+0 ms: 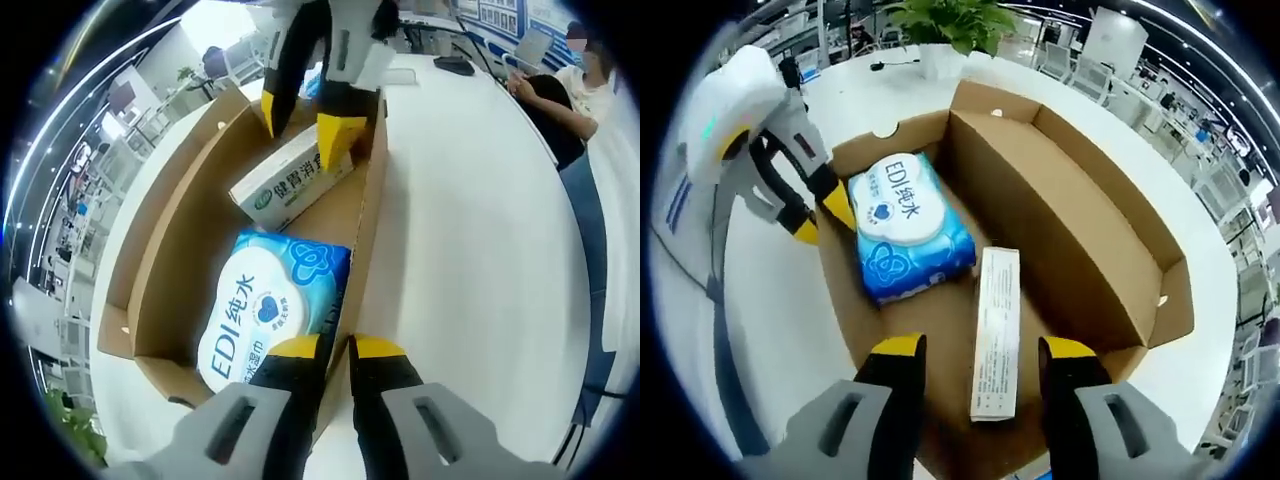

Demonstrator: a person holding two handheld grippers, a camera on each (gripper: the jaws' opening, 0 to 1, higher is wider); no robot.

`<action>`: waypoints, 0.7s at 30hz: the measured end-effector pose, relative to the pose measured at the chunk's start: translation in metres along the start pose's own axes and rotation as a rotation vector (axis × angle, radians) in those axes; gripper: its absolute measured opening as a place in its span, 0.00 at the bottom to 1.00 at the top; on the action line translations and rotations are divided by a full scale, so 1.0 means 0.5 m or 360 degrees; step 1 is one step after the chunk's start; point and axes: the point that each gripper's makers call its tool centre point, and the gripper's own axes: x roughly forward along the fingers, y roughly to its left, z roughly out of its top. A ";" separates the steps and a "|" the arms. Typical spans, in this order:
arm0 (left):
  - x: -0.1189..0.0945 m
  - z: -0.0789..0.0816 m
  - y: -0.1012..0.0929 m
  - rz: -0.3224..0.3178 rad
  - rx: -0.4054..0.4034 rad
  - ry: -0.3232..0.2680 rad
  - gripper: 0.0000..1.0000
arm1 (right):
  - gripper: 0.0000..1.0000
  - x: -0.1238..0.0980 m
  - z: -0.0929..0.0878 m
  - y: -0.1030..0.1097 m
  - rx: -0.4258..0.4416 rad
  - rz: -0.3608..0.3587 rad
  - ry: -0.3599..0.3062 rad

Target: Operate the shoe box by opening the lid, removing the specified soft item, and placing it in the target area until the item is outside and the box remains undamaged.

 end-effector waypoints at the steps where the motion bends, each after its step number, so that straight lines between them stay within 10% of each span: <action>1: -0.001 0.000 0.000 -0.0001 0.0000 0.0001 0.10 | 0.51 0.007 -0.002 -0.002 0.0012 0.0006 0.0017; 21: 0.001 -0.002 0.002 -0.0012 0.0002 0.0000 0.10 | 0.44 0.063 -0.030 0.004 0.0154 0.0124 0.0122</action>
